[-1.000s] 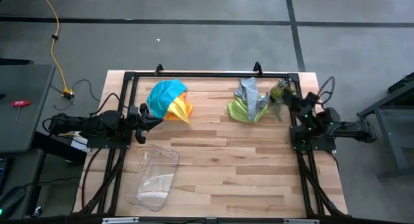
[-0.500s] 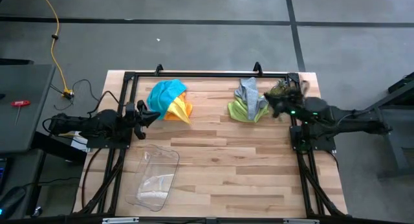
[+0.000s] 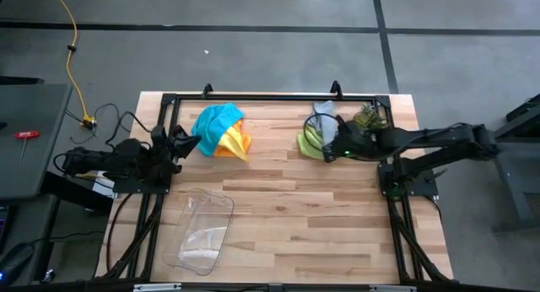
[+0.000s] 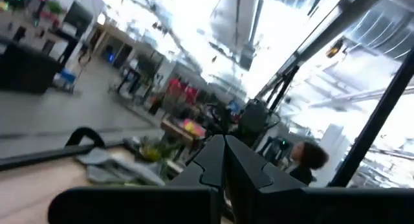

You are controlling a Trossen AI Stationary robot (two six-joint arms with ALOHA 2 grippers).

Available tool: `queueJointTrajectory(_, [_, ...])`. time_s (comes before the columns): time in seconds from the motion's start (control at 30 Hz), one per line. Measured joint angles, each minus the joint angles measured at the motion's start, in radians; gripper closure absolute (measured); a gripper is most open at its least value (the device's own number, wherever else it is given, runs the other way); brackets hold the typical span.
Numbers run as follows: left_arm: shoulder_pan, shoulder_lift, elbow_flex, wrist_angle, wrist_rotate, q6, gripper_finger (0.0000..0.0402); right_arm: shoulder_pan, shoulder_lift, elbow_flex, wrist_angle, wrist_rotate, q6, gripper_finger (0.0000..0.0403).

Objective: Fold microfiber towels
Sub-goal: Fold the gray microfiber cloth

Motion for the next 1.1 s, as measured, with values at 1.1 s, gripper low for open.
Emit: queueJointTrajectory(1.1, [0.000, 0.567, 0.414, -0.366, 0.007, -0.019, 0.0304, -0.038, 0.616, 0.269, -0.246, 0.009, -0.022, 0.0172])
